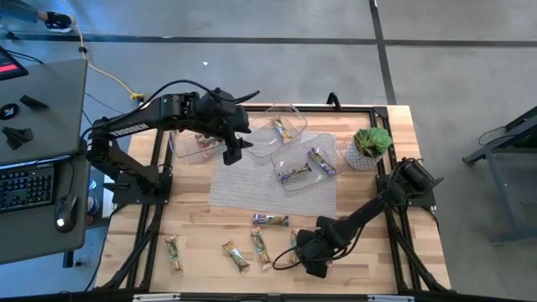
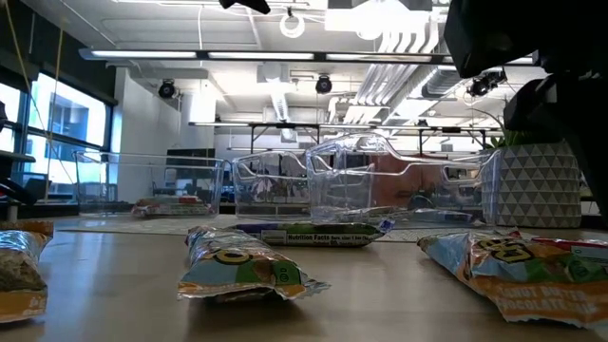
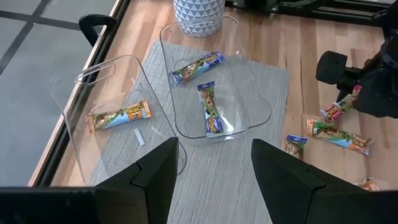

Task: Pick and place Granola Bars by type
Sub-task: Put the red granola bar into the left transparent bin

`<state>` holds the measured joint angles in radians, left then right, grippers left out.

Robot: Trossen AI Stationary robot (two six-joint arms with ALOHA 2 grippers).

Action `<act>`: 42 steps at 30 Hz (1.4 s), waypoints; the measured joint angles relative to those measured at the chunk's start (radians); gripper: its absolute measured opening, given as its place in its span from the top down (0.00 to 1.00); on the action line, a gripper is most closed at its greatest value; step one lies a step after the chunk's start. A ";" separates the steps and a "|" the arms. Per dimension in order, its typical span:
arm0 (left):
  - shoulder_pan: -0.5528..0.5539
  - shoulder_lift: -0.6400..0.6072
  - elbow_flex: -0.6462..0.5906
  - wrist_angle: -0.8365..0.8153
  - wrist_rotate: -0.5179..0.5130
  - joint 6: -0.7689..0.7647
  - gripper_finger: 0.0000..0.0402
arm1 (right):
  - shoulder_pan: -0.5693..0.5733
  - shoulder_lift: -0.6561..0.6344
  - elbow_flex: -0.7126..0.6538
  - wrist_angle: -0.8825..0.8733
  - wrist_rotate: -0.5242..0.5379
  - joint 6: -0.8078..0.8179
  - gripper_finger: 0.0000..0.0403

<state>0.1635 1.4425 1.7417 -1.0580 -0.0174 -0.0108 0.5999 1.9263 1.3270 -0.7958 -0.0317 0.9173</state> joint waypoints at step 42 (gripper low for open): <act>0.000 0.000 0.000 0.010 0.000 -0.021 0.51 | 0.010 0.057 0.002 0.039 0.064 0.145 0.66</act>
<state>0.1631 1.4429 1.7416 -1.0481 -0.0170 -0.0315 0.6099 1.9834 1.3289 -0.7566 0.0324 1.0619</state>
